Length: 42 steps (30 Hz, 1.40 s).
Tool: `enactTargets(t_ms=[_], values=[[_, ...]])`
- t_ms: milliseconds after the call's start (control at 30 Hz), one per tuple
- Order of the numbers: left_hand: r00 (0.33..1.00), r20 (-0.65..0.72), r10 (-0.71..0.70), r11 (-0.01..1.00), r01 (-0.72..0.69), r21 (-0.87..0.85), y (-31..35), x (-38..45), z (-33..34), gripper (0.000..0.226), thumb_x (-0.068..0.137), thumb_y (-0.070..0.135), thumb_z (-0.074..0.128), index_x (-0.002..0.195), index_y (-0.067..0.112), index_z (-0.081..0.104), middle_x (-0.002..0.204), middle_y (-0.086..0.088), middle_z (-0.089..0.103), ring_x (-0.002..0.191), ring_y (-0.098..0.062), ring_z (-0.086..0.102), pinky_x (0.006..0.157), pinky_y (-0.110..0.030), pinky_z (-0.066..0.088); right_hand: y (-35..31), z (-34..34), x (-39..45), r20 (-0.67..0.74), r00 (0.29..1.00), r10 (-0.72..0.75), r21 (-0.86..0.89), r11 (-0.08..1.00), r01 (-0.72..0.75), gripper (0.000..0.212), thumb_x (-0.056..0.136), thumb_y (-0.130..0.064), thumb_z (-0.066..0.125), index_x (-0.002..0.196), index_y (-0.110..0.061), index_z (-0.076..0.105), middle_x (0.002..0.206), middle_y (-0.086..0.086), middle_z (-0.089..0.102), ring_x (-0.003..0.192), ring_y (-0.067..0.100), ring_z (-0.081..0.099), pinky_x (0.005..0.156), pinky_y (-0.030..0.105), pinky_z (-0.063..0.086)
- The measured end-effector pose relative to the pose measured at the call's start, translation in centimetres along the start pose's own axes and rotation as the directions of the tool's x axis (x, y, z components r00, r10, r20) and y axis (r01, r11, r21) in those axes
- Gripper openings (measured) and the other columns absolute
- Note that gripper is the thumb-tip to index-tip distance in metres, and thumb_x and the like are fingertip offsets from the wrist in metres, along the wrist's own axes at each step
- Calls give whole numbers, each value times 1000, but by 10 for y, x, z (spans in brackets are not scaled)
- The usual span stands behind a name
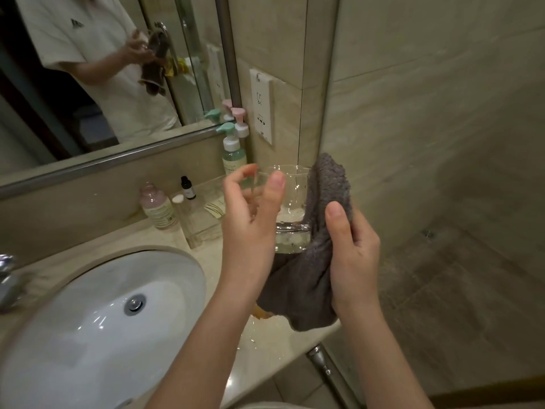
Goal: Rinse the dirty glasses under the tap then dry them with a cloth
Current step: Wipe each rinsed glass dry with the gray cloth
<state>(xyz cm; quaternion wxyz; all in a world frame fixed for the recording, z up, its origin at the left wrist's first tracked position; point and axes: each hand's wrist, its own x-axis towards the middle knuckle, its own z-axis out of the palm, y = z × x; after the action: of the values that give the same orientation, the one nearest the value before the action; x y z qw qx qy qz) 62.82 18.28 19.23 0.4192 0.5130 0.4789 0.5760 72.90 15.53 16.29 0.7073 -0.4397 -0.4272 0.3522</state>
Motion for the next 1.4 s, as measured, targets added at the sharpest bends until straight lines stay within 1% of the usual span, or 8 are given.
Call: enactTargets(t_ms=[167,433,733,833,933,1067,1233,1400], values=[[996,-83,20,999,-18,31,10,-13,-3,82,58,65,70,129,32,44,110,14,66,103,-3,65,92,-32,52,-4,11,-10,51,997,-65,-37,997,67,32,85,-46,52,103,-24,67,89,-20,70,87,-2,64,75,15,48],[951,237,-199,851,288,-440,10,-17,-19,74,50,50,86,112,20,61,112,-12,72,104,-26,69,95,-44,53,-9,14,-18,70,995,69,152,985,-79,29,81,-48,57,98,-31,74,97,-2,75,94,16,70,76,24,55],[994,-107,-35,999,35,-4,13,-33,-43,45,80,66,49,117,41,42,97,14,69,88,0,68,80,-23,49,-11,31,-31,108,994,34,18,999,-36,38,82,-48,57,109,-25,70,101,-10,73,100,9,66,86,29,52],[993,-110,-28,1000,27,-13,16,-39,-52,64,71,52,74,120,36,37,99,15,69,87,6,67,72,-11,48,-11,42,-39,171,985,21,4,1000,-22,31,83,-48,56,107,-32,68,99,-11,72,98,8,66,83,25,52],[993,-58,-103,978,90,-187,16,-42,-69,75,65,38,88,125,29,43,111,-2,71,97,-10,71,84,-26,56,-10,53,-42,204,977,63,75,994,-80,26,81,-49,56,100,-39,72,100,-7,73,99,14,68,83,28,53],[980,-71,-186,943,158,-293,15,-46,-85,70,64,61,67,122,24,53,111,-6,73,107,-25,68,100,-50,49,-6,67,-48,258,950,175,173,959,-224,21,86,-40,59,96,-31,75,97,1,75,94,19,71,78,29,56],[965,-263,-19,984,64,164,15,-51,-105,61,78,82,43,117,37,57,95,17,65,97,1,62,83,-10,45,0,84,-58,257,949,182,156,961,-226,27,77,-48,59,96,-38,75,98,-5,74,98,15,68,86,32,54],[967,-254,-4,993,33,112,13,-55,-121,74,70,62,71,132,29,47,103,19,69,98,5,64,82,-13,49,-2,105,-67,276,952,130,127,977,-170,23,77,-48,58,90,-38,74,87,-11,72,86,5,65,75,22,53]])
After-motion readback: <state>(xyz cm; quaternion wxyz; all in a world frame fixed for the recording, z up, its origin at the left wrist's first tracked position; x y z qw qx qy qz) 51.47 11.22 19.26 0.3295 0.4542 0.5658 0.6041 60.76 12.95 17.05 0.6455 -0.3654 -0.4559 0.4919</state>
